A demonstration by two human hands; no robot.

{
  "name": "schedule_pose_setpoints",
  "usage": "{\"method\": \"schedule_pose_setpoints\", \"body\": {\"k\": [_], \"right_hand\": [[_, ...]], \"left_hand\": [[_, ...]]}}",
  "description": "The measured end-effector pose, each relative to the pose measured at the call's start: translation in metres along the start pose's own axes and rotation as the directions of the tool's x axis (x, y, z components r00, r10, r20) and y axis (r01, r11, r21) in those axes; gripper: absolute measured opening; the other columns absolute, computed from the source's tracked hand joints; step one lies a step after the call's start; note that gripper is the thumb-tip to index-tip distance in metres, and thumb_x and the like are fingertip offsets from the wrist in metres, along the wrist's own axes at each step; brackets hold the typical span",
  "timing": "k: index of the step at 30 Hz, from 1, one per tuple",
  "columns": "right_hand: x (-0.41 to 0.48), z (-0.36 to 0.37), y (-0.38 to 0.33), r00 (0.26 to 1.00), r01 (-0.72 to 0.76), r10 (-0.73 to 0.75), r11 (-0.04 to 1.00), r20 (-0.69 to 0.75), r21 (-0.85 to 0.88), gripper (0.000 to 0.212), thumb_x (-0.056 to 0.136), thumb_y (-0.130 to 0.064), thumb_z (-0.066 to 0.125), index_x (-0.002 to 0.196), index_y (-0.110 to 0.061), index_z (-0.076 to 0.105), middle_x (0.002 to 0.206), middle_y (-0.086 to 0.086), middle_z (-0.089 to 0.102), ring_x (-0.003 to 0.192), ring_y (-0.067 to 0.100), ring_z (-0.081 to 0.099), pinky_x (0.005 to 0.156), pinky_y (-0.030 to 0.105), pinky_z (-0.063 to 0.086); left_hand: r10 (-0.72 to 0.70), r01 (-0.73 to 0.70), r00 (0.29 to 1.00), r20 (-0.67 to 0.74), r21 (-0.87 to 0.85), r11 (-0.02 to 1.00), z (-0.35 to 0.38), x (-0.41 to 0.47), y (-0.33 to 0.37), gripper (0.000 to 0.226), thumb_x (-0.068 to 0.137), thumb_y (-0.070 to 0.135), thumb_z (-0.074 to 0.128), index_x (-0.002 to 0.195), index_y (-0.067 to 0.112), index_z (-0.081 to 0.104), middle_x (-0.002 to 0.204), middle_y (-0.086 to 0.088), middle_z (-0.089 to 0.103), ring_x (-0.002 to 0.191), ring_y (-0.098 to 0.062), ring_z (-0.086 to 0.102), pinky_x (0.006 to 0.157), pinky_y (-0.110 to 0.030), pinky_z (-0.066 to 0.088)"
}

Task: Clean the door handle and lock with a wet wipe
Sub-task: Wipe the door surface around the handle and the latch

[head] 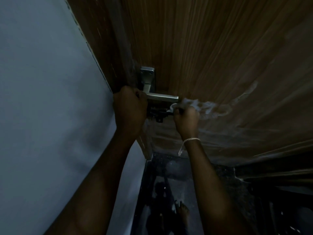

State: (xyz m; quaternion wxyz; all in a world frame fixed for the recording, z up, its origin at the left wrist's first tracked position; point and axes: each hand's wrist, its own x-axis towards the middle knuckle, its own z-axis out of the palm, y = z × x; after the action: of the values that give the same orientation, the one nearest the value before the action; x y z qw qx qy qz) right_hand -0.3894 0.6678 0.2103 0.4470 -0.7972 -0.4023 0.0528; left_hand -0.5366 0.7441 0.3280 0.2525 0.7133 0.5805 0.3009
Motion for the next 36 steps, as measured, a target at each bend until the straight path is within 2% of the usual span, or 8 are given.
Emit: {"method": "schedule_pose_setpoints", "body": {"k": [2, 4, 9, 14, 19, 24, 29, 36], "right_hand": [[0.002, -0.013, 0.004, 0.976, -0.046, 0.057, 0.997, -0.208, 0.057, 0.019, 0.091, -0.006, 0.06, 0.096, -0.014, 0.076, 0.092, 0.004, 0.077, 0.085, 0.016, 0.072, 0.08, 0.022, 0.054], [0.001, -0.015, -0.002, 0.935, 0.037, -0.002, 0.995, -0.354, 0.093, 0.018, 0.092, -0.005, 0.059, 0.097, -0.012, 0.075, 0.098, 0.0, 0.077, 0.091, 0.008, 0.07, 0.086, 0.021, 0.053], [0.001, -0.01, 0.002, 0.998, 0.03, -0.028, 0.999, -0.047, 0.039, 0.018, 0.093, -0.004, 0.059, 0.097, -0.009, 0.075, 0.098, 0.007, 0.076, 0.091, 0.017, 0.07, 0.086, 0.035, 0.056], [0.005, -0.019, 0.002, 0.941, -0.026, 0.053, 0.996, -0.335, 0.085, 0.015, 0.091, -0.01, 0.058, 0.09, -0.018, 0.071, 0.088, -0.003, 0.074, 0.082, 0.012, 0.069, 0.075, 0.026, 0.054], [-0.008, -0.01, 0.012, 0.982, 0.047, -0.048, 0.999, -0.184, -0.009, 0.014, 0.095, -0.006, 0.058, 0.096, -0.012, 0.071, 0.09, 0.003, 0.073, 0.077, 0.012, 0.067, 0.071, 0.026, 0.057], [0.001, -0.032, 0.022, 0.942, 0.047, -0.036, 0.999, -0.335, 0.025, 0.014, 0.095, -0.009, 0.062, 0.097, -0.022, 0.067, 0.089, -0.019, 0.067, 0.078, -0.01, 0.061, 0.071, 0.006, 0.048], [-0.005, -0.031, 0.033, 0.977, 0.101, -0.1, 0.995, -0.189, -0.003, 0.012, 0.095, -0.008, 0.06, 0.093, -0.019, 0.065, 0.091, -0.008, 0.07, 0.08, 0.006, 0.066, 0.074, 0.017, 0.053], [0.009, -0.042, 0.035, 0.892, 0.164, -0.129, 0.985, -0.434, 0.044, 0.017, 0.095, -0.007, 0.056, 0.097, -0.017, 0.069, 0.098, -0.009, 0.071, 0.09, 0.003, 0.067, 0.081, 0.019, 0.053]], "left_hand": [[0.002, -0.002, 1.0, 0.012, -0.004, 1.0, 0.0, -0.001, 0.001, 0.024, 0.096, 0.022, 0.058, 0.089, 0.005, 0.074, 0.087, -0.009, 0.075, 0.08, -0.021, 0.073, 0.076, -0.037, 0.061], [0.01, -0.01, 1.0, 0.013, -0.013, 1.0, -0.001, -0.002, 0.001, 0.024, 0.096, 0.022, 0.058, 0.09, 0.004, 0.074, 0.088, -0.009, 0.076, 0.08, -0.02, 0.074, 0.076, -0.036, 0.062], [0.014, -0.014, 1.0, 0.009, -0.039, 0.999, -0.001, -0.003, 0.001, 0.023, 0.096, 0.021, 0.059, 0.093, 0.004, 0.074, 0.087, -0.009, 0.076, 0.078, -0.019, 0.075, 0.074, -0.038, 0.063], [0.029, -0.028, 0.999, 0.017, -0.036, 0.999, -0.002, -0.003, 0.002, 0.025, 0.096, 0.021, 0.058, 0.09, 0.003, 0.074, 0.084, -0.01, 0.076, 0.076, -0.021, 0.074, 0.073, -0.04, 0.063], [0.055, -0.054, 0.998, 0.023, -0.028, 0.998, -0.004, -0.004, 0.002, 0.023, 0.096, 0.02, 0.06, 0.093, 0.003, 0.075, 0.085, -0.012, 0.076, 0.078, -0.022, 0.075, 0.074, -0.041, 0.063], [0.063, -0.063, 0.998, 0.02, -0.012, 0.998, -0.004, -0.004, 0.002, 0.023, 0.097, 0.02, 0.059, 0.095, 0.003, 0.074, 0.087, -0.012, 0.076, 0.078, -0.022, 0.074, 0.072, -0.035, 0.062], [0.097, -0.097, 0.995, 0.026, -0.005, 0.995, -0.006, -0.005, 0.003, 0.023, 0.097, 0.017, 0.059, 0.094, -0.001, 0.074, 0.089, -0.016, 0.075, 0.081, -0.026, 0.074, 0.075, -0.038, 0.061], [0.053, -0.053, 0.998, 0.026, 0.0, 0.999, -0.005, -0.005, 0.004, 0.024, 0.097, 0.018, 0.059, 0.093, -0.001, 0.074, 0.087, -0.016, 0.075, 0.08, -0.027, 0.073, 0.078, -0.044, 0.061]]}}
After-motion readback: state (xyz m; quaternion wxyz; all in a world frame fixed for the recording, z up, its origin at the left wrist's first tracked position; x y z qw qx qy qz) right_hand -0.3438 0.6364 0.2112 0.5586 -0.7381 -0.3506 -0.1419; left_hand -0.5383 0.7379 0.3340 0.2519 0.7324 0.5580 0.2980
